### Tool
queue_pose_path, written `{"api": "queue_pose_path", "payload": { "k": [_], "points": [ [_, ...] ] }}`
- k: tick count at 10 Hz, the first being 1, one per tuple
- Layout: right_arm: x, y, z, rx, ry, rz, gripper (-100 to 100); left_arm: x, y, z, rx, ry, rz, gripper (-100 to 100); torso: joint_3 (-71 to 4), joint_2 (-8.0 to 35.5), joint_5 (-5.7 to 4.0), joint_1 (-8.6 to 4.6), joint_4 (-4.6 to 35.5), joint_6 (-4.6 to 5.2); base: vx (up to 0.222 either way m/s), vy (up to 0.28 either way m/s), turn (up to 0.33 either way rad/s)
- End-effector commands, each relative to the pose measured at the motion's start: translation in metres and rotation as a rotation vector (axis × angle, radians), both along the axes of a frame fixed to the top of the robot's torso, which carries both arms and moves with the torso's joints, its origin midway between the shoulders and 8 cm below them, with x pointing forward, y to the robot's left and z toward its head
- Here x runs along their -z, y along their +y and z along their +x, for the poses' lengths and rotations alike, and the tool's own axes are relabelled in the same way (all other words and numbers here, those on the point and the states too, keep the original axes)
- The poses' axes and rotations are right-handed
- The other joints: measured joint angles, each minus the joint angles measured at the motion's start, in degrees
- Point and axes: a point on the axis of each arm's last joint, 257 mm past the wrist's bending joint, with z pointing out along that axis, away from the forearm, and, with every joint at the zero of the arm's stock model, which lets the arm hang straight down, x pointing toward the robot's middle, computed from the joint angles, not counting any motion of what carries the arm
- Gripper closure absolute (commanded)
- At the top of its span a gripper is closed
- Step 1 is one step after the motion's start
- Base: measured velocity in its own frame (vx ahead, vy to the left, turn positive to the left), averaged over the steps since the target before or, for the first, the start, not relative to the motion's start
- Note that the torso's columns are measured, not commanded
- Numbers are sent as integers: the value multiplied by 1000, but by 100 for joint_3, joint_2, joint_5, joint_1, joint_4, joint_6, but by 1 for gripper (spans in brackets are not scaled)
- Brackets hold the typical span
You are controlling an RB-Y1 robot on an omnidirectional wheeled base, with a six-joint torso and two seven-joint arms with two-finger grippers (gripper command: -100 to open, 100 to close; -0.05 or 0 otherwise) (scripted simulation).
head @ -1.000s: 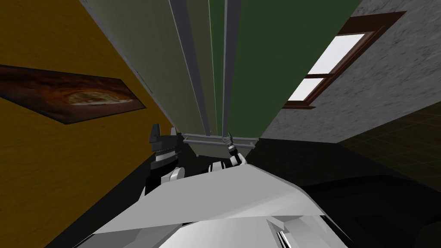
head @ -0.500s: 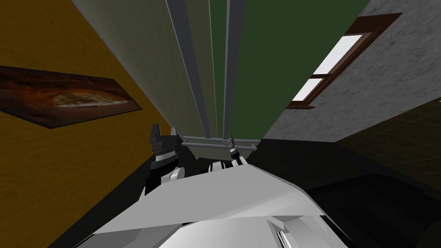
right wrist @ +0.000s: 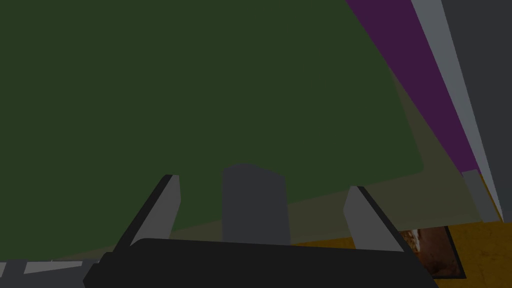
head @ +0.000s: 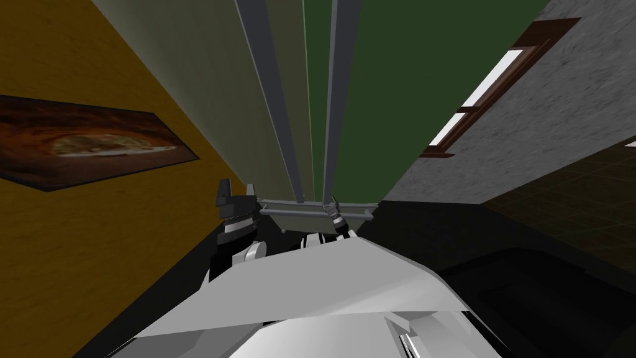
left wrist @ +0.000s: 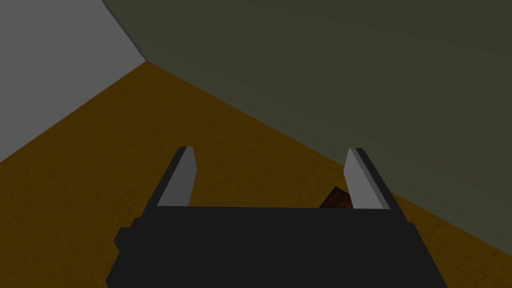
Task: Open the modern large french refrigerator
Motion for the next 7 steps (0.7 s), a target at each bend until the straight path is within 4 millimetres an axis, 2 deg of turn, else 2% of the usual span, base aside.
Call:
{"api": "queue_pose_path", "payload": {
  "k": [1, 2, 4, 5, 7],
  "points": [
    [-8, -3, -12, 0, -10, -4, -100, 0, 0, 0, 0, 0, 0, 0, -3, -3, -1, -2, -4, -4, 35, 14, 7],
    [-2, -1, -22, -14, 14, -6, -100, 0, 0, 0, 0, 0, 0, 0, 0, 4, -1, -8, 3, -6, 72, 19, -54],
    [-12, -5, -28, -5, -5, -15, -100, 0, 0, 0, 0, 0, 0, 0, -5, -6, -1, -3, -4, -2, 65, 22, -23],
    [-5, -4, -41, -17, 23, -20, -100, 0, 0, 0, 0, 0, 0, 0, -3, 2, 4, -4, 12, -8, 78, 23, -56],
    [-16, -7, -44, -9, 2, -28, -100, 0, 0, 0, 0, 0, 0, 0, -11, -11, 5, 0, 8, -6, 57, 29, -28]
  ]
}}
